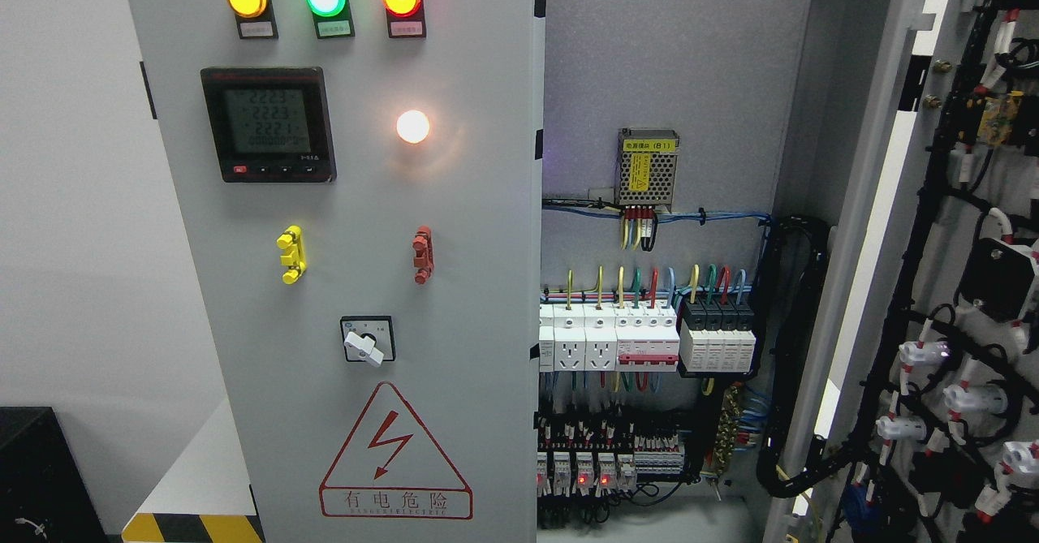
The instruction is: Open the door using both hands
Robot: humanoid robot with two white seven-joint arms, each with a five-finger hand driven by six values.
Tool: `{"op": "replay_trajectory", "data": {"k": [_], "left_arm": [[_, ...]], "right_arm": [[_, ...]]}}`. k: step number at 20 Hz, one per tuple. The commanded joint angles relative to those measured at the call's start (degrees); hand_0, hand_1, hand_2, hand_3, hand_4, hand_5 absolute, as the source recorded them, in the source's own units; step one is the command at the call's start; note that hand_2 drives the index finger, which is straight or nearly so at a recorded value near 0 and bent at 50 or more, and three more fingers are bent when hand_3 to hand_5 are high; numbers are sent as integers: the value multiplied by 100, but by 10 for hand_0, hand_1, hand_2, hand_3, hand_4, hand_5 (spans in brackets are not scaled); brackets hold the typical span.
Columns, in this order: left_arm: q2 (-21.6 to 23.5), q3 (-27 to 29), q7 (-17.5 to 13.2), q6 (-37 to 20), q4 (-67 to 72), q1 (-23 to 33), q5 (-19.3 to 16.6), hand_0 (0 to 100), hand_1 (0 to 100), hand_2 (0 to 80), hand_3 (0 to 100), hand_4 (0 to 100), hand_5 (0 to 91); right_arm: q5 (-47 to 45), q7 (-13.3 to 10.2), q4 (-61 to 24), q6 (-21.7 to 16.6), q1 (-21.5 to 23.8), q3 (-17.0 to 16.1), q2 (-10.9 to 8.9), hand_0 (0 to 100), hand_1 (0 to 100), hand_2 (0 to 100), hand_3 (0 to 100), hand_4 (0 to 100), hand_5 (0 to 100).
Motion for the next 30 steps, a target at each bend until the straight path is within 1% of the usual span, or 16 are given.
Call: {"op": "replay_trajectory", "data": {"k": [1,2,4,8,14,16,19,25,27,30], "left_arm": [[-394,404,11,2,787,3,-693,0,0,0,0,0,0],[-385,404,11,2,787,3,-800,0,0,0,0,0,0],[-394,465,11,2,787,21,-809,0,0,0,0,0,0],[-412,1027,11,-24,761,205,-836,0,0,0,0,0,0],[-403,1054,11,-33,744,214,-853,0,0,0,0,0,0],[-403,1054,11,-33,735,214,-853,0,0,0,0,0,0],[-403,1054,11,-33,726,214,-845,0,0,0,0,0,0],[-403,1063,11,-33,717,223,-845,0,0,0,0,0,0],[-377,1063,11,-42,717,223,-845,0,0,0,0,0,0],[-376,1063,2,-42,735,214,-845,0,0,0,0,0,0]], "right_arm": [[-79,0,0,1,0,176,-1,0,0,0,0,0,0],[-88,0,0,1,0,167,-1,0,0,0,0,0,0],[-79,0,0,1,0,167,-1,0,0,0,0,0,0],[-79,0,0,1,0,167,-1,0,0,0,0,0,0],[-96,0,-17,-7,44,158,-1,0,0,0,0,0,0],[-97,0,-236,-7,53,175,-10,0,0,0,0,0,0],[-97,0,-1051,-7,333,219,-63,0,0,0,0,0,0],[-97,0,-3240,-16,1054,228,-159,0,0,0,0,0,0],[-105,0,-3890,-16,1230,289,-352,0,0,0,0,0,0],[-123,0,-4778,-16,1528,483,-510,0,0,0,0,0,0]]}}
